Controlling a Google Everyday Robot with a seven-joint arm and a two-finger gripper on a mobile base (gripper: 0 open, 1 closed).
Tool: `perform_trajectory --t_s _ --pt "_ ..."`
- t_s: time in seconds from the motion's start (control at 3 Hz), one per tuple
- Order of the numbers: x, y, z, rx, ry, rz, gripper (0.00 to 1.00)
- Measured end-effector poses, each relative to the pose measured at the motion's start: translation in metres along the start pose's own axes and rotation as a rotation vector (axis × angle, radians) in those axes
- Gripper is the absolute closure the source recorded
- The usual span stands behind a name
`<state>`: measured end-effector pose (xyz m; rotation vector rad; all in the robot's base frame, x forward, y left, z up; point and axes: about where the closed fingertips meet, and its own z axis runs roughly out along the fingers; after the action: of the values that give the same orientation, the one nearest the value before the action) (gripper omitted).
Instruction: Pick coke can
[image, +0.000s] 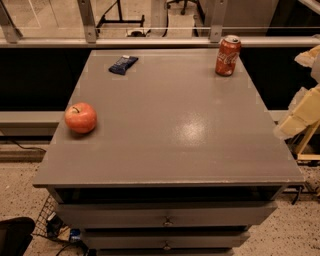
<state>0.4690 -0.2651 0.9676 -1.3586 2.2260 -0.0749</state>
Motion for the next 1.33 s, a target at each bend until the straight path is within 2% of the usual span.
perform_trajectory --t_s 0.33,1.0,1.33 --pt "0.009 -0.053 0.013 0.104 -0.179 0.123 0.0" --pt "-0.026 -0.154 0.028 0.292 -0.573 0.253 0.0" --pt "-0.042 -0.178 0.042 0.328 -0.731 0.315 0.0"
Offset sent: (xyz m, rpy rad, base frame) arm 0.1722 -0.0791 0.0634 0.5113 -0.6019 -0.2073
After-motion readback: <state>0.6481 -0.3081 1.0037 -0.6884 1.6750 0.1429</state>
